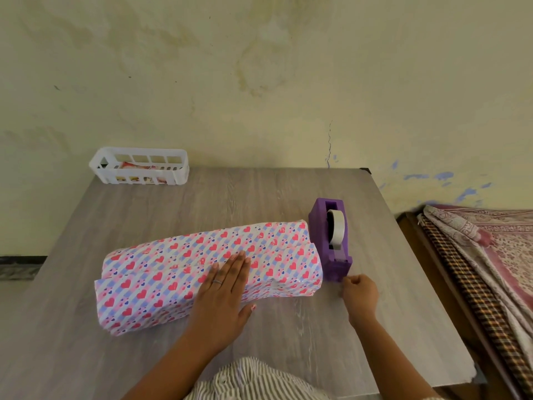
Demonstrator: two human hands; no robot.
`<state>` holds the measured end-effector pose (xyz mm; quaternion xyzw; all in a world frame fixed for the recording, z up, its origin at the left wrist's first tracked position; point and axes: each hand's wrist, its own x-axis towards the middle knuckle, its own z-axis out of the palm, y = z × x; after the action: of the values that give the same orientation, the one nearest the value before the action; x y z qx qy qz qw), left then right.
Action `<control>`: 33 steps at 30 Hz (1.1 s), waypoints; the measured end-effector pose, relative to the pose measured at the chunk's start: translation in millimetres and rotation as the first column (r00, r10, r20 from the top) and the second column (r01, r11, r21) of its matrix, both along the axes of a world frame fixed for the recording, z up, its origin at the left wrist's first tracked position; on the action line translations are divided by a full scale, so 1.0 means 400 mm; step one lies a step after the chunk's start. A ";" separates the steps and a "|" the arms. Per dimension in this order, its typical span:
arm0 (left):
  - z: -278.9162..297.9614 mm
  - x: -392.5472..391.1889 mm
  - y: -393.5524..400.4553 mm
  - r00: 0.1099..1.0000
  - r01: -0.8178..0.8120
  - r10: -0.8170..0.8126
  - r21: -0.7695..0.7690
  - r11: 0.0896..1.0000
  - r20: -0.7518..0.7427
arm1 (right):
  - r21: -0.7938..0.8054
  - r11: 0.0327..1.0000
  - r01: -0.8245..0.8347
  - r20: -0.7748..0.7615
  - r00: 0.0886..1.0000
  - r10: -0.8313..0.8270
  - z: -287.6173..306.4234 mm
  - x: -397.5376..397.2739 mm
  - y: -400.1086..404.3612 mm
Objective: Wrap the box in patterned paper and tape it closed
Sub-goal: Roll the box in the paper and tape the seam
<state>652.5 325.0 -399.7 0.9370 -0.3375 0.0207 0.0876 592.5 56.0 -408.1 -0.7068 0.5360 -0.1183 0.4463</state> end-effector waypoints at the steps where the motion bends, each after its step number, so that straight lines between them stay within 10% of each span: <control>1: 0.001 0.000 0.000 1.000 -0.004 0.004 -0.003 1.000 -0.005 | -0.037 0.999 -0.018 0.001 1.000 0.018 0.001 -0.015 0.006; 8: 0.011 -0.001 -0.004 0.996 -0.047 0.044 -0.023 0.999 -0.083 | -0.474 0.783 -0.402 -0.079 0.905 0.417 0.130 -0.034 0.065; 14: 0.012 -0.005 -0.009 0.995 -0.080 0.078 -0.035 0.996 -0.060 | -0.499 0.572 -0.652 -0.240 0.737 0.631 0.278 0.050 0.136; 33: 0.032 -0.033 0.058 0.990 -0.144 0.143 -0.129 0.981 -0.021 | -0.251 0.653 -0.714 0.231 0.611 0.757 0.274 0.147 0.308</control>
<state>639.4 348.1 -386.9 0.9513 -0.2664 0.0433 0.1489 651.3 179.0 -298.4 -0.8638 0.1100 -0.0714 0.4864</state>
